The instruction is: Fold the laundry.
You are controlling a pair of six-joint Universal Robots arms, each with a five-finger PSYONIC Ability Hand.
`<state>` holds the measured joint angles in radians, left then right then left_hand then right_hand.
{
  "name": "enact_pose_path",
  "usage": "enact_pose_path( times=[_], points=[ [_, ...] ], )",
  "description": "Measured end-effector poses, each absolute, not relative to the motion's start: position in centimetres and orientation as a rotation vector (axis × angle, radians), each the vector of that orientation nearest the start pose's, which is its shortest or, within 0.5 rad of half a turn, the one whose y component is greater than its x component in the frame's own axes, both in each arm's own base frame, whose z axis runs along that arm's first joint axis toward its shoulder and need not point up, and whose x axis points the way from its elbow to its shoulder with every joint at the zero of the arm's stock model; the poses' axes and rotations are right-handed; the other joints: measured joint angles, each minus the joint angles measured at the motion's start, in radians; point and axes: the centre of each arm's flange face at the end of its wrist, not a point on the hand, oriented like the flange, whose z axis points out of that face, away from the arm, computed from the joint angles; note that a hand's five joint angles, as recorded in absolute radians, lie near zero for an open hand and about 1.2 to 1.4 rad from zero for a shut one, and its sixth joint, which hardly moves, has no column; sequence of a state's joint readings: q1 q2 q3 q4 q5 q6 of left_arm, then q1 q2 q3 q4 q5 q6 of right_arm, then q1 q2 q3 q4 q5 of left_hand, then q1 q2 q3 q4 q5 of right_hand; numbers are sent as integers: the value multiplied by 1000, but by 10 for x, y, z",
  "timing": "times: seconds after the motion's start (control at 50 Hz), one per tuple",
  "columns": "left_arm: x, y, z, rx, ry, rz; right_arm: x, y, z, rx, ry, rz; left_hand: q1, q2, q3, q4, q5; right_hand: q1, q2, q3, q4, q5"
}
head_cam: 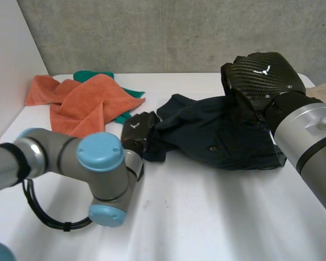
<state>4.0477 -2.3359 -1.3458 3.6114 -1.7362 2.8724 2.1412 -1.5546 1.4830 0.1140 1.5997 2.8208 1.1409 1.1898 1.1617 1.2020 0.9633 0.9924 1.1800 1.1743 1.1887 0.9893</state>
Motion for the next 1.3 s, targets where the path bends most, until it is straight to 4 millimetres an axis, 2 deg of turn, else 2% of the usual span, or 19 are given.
enact_pose_path(
  times=[0.08, 0.16, 0.26, 0.32, 0.44, 0.54, 0.64, 0.72, 0.78, 0.84, 0.86, 0.9, 0.94, 1.02, 1.04, 1.06, 1.14, 1.2, 1.3],
  points=[
    [-343, -275, 148, -222, -1973, 1770, 264, -203, 319, -927, 2011, -2108, 0, 0, 0, 0, 0, 0, 0, 0, 0, 0],
    [-316, -274, 182, -222, -1966, 1845, 252, -224, 313, -984, 2084, -2159, 0, 0, 4, 0, 0, 0, 0, 0, 0, 0],
    [-289, -252, 222, -371, -1945, 1914, 243, -239, 303, -1106, 2163, -2185, 0, 0, 5, 0, 0, 0, 1, 0, 0, 0],
    [-277, -225, 240, -550, -1944, 1905, 240, -241, 295, -1187, 2198, -2167, 0, 3, 5, 0, 0, 0, 2, 0, 0, 0],
    [-268, -191, 248, -766, -2006, 1808, 239, -236, 280, -1298, 2251, -2073, 0, 7, 26, 0, 0, 0, 2, 0, 0, 0],
    [-267, -185, 240, -864, -2091, 1714, 242, -238, 265, -1384, 2289, -1984, 0, 8, 26, 0, 0, 0, 2, 0, 0, 0],
    [-279, -208, 218, -998, -2163, 1663, 254, -255, 242, -1484, 2309, -1905, 0, 8, 26, 1, 0, 0, 2, 0, 0, 0],
    [-297, -245, 209, -1074, -2129, 1748, 267, -280, 232, -1495, 2297, -1933, 0, 8, 26, 1, 0, 0, 2, 0, 0, 0],
    [-312, -277, 213, -1090, -2039, 1890, 277, -304, 236, -1445, 2248, -2064, 0, 8, 28, 1, 0, 0, 2, 0, 0, 0],
    [-328, -312, 230, -1069, -1883, 2107, 287, -330, 255, -1329, 2132, -2306, 0, 9, 29, 1, 0, 0, 2, 0, 0, 0],
    [-337, -333, 249, -1031, -1745, 2276, 293, -345, 273, -1229, 2022, -2485, 0, 9, 29, 1, 0, 0, 2, 0, 0, 0],
    [-342, -344, 263, -997, -1646, 2387, 296, -353, 287, -1152, 1930, -2608, 0, 9, 29, 1, 0, 0, 2, 0, 0, 0],
    [-349, -363, 307, -877, -1371, 2649, 301, -367, 325, -949, 1667, -2883, 0, 9, 29, 1, 0, 0, 2, 0, 0, 0],
    [-349, -368, 362, -696, -1040, 2886, 304, -372, 371, -719, 1320, -3128, 0, 9, 29, 1, 0, 0, 2, 0, 0, 0],
    [-349, -368, 362, -696, -1040, 2886, 304, -372, 371, -719, 1320, -3128, 0, 9, 29, 1, 0, 0, 2, 0, 0, 0],
    [-346, -365, 385, -611, -897, 2964, 305, -371, 390, -628, 1162, -3208, 0, 9, 29, 1, 0, 0, 2, 0, 0, 0],
    [-342, -357, 408, -527, -773, 3014, 307, -369, 406, -574, 1004, -3262, 0, 9, 29, 1, 20, 0, 2, 7, 0, 0],
    [-341, -354, 408, -522, -778, 3005, 309, -369, 405, -594, 991, -3255, 0, 9, 29, 1, 23, 0, 2, 11, 0, 0],
    [-340, -348, 369, -605, -960, 2904, 312, -371, 367, -745, 1148, -3145, 0, 10, 29, 1, 27, 0, 2, 11, 0, 0]
  ],
)
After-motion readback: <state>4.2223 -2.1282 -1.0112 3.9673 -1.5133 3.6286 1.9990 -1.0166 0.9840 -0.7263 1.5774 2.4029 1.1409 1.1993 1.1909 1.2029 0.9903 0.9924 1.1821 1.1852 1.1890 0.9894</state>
